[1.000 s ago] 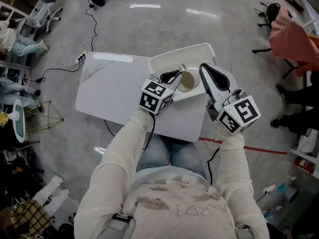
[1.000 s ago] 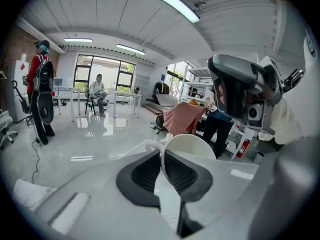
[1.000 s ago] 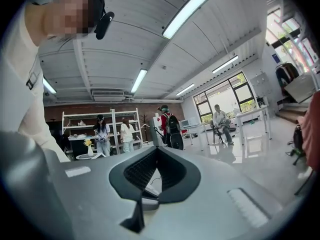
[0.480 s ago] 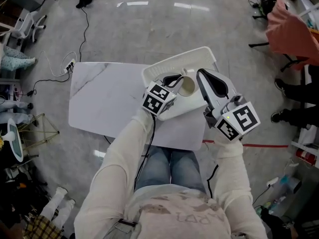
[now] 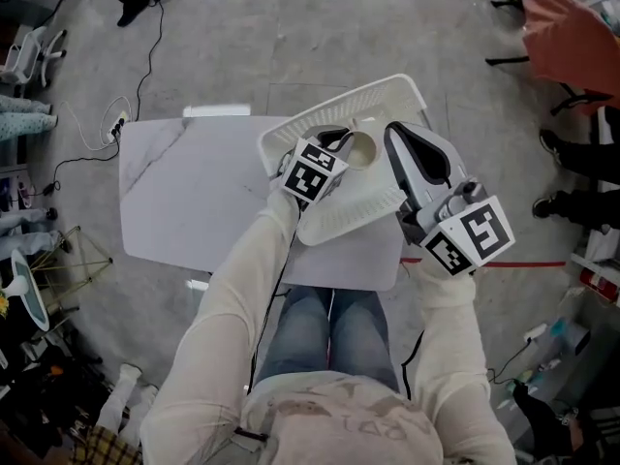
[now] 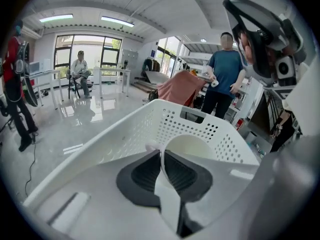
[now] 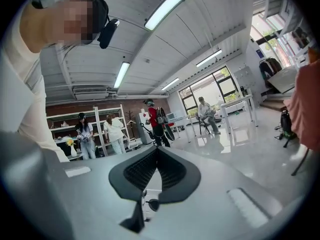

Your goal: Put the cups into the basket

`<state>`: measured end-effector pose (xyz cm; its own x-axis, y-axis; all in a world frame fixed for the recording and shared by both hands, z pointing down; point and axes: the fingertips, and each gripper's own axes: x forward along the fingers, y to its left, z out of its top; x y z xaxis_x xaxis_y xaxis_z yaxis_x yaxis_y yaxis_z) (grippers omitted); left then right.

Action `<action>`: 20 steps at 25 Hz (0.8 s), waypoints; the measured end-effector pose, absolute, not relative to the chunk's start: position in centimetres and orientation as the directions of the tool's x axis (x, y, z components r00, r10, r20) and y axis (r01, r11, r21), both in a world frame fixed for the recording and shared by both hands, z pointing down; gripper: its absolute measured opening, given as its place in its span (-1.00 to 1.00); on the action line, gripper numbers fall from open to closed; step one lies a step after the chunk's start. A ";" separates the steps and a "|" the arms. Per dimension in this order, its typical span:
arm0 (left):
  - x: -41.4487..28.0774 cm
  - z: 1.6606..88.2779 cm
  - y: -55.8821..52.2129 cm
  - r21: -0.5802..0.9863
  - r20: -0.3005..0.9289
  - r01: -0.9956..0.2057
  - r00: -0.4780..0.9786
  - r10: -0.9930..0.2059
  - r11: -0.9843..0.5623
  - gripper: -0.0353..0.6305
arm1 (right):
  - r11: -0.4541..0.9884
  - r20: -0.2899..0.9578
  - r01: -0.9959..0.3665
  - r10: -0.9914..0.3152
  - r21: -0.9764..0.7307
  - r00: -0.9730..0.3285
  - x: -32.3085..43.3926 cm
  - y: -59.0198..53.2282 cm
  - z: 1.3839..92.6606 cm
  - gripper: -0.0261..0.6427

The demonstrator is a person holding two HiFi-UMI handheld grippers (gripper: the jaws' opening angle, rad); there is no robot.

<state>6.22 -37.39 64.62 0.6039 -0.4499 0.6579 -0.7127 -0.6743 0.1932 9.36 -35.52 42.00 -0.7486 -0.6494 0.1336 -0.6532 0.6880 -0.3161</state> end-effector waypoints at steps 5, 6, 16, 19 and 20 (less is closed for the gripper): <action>7.3 67.6 -37.9 0.168 0.710 -0.702 0.573 -0.409 -0.692 -0.81 | 0.670 0.148 -0.669 -0.663 -0.322 -0.734 10.5 -35.7 43.3 -0.84; 7.2 68.2 -37.8 0.168 0.719 -0.703 0.567 -0.401 -0.691 -0.81 | 0.665 0.152 -0.673 -0.666 -0.322 -0.731 10.8 -35.8 43.5 -0.84; 6.1 73.3 -38.1 0.100 0.805 -0.732 0.458 -0.377 -0.674 -0.81 | 0.630 0.172 -0.702 -0.691 -0.332 -0.702 14.1 -36.8 45.7 -0.84; 6.2 74.4 -37.5 0.080 0.833 -0.731 0.422 -0.356 -0.678 -0.81 | 0.627 0.180 -0.703 -0.690 -0.336 -0.701 14.8 -36.6 46.3 -0.84; 6.1 74.8 -37.3 0.075 0.843 -0.731 0.410 -0.349 -0.678 -0.81 | 0.626 0.182 -0.703 -0.689 -0.337 -0.701 14.9 -36.5 46.5 -0.84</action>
<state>6.10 -37.27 74.84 0.4098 -0.3494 0.8426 -0.7314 -0.6779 0.0746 14.93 -36.52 46.49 -0.7011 -0.6893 0.1824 -0.7032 0.6261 -0.3371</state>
